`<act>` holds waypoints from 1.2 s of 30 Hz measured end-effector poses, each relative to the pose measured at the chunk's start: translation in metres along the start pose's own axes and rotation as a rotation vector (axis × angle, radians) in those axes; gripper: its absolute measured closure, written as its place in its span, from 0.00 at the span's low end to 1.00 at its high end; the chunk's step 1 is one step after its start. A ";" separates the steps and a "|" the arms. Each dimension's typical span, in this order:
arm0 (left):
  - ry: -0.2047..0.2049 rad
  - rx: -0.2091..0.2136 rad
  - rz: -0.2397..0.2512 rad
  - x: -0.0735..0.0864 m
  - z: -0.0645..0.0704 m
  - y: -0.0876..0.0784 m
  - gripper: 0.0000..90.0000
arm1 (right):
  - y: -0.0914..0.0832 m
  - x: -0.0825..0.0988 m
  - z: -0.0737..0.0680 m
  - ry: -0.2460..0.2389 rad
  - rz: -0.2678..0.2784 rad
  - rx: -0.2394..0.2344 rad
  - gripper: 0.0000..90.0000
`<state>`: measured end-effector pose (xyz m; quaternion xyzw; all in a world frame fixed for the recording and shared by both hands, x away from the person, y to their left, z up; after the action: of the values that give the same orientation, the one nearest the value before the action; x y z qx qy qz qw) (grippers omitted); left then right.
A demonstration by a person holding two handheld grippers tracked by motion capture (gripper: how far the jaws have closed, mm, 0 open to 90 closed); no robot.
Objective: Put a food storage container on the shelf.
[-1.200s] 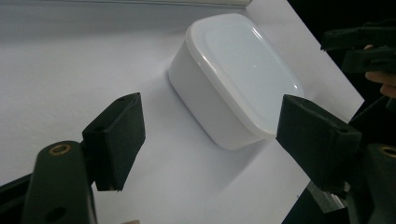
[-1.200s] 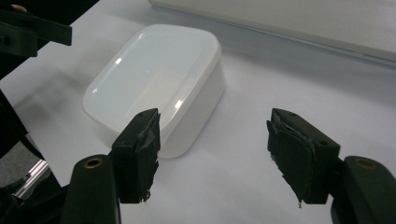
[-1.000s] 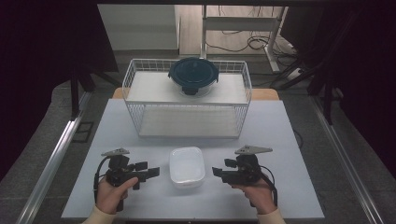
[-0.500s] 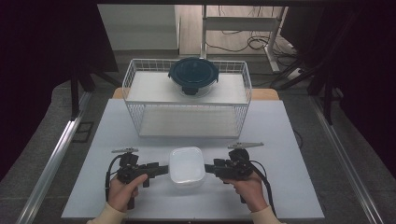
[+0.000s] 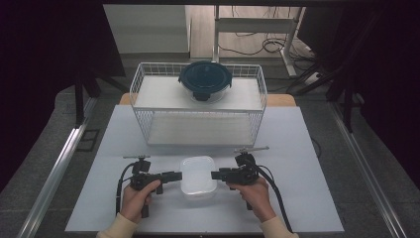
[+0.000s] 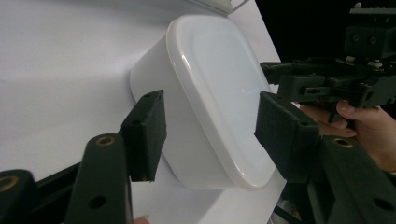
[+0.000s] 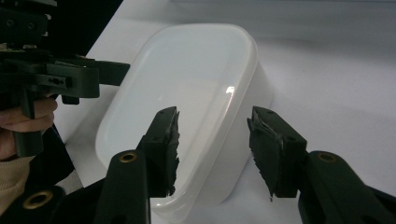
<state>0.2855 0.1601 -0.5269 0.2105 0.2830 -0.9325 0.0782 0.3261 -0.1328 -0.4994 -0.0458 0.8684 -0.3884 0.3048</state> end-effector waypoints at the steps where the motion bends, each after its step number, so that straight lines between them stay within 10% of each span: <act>1: -0.001 0.006 -0.008 0.000 -0.001 0.002 0.50 | 0.001 0.000 0.001 0.003 -0.002 0.000 0.59; 15: -0.019 0.031 -0.035 0.003 0.001 0.007 0.75 | 0.004 0.004 0.007 0.109 -0.011 -0.101 0.73; 36: 0.053 0.018 -0.018 0.006 0.016 -0.008 0.89 | -0.014 0.013 -0.008 0.038 0.044 -0.083 0.88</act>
<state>0.2728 0.1571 -0.5135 0.2334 0.2786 -0.9297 0.0602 0.3089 -0.1417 -0.4917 -0.0316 0.8902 -0.3462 0.2945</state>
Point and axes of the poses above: each handheld gripper's, and its own axes: y roughly forward along the jaws, x roughly out of its underside, z roughly to its right, the point moved 2 cm from there along y, roughly forward along the jaws, and after that the axes turned 7 degrees about -z, right-handed, at the moved point
